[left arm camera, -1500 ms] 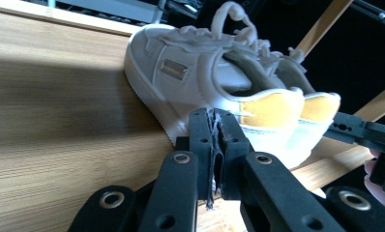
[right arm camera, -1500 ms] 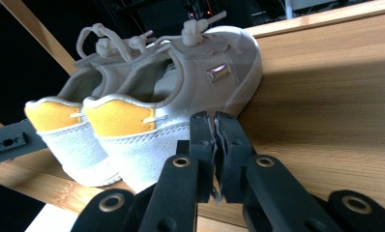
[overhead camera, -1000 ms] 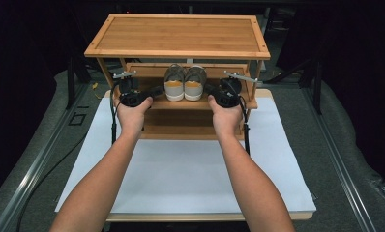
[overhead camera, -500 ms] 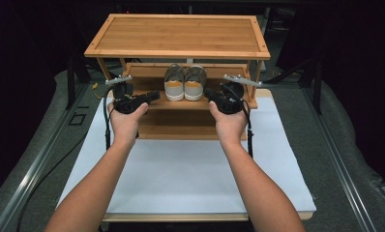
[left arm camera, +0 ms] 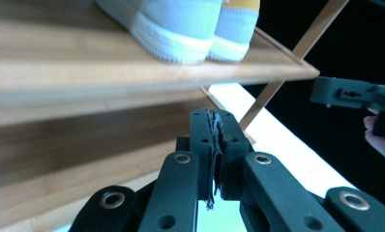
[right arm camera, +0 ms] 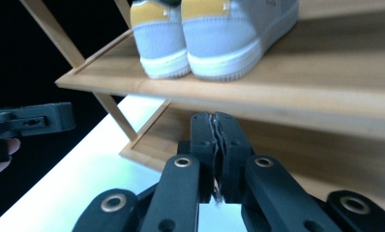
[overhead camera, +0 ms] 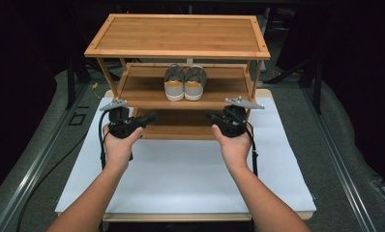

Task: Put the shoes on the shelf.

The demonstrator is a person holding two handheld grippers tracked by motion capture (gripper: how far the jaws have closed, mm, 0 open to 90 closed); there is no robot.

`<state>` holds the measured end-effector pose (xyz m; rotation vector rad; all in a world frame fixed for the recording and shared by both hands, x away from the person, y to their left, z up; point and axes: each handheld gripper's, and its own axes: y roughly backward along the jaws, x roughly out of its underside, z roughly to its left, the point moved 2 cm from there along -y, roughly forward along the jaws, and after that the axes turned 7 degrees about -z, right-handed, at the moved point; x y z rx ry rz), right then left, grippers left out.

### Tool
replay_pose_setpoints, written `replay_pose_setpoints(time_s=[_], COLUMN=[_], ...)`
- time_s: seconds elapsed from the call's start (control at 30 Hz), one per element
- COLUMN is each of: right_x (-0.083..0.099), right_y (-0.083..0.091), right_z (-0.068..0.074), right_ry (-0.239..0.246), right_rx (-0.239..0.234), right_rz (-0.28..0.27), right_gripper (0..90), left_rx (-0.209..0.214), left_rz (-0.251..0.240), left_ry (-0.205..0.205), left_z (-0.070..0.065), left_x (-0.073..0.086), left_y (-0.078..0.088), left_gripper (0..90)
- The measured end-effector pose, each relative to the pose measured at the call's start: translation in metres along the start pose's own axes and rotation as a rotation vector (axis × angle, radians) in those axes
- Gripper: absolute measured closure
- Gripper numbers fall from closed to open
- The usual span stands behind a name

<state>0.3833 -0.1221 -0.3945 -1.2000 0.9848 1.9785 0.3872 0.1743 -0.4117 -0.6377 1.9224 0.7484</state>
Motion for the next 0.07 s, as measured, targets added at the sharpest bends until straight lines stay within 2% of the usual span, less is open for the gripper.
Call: replay_pose_setpoints(time_s=[0.07], right_x=[0.0063], right_y=[0.0040], right_z=[-0.0006], right_ry=[0.004], right_rx=[0.001], right_rz=[-0.012], right_gripper=[87.1], left_rx=[0.000], left_rz=[0.008], left_ry=[-0.004], left_z=[0.0008], left_x=[0.0075], left_y=[0.0036], left_gripper=[86.3])
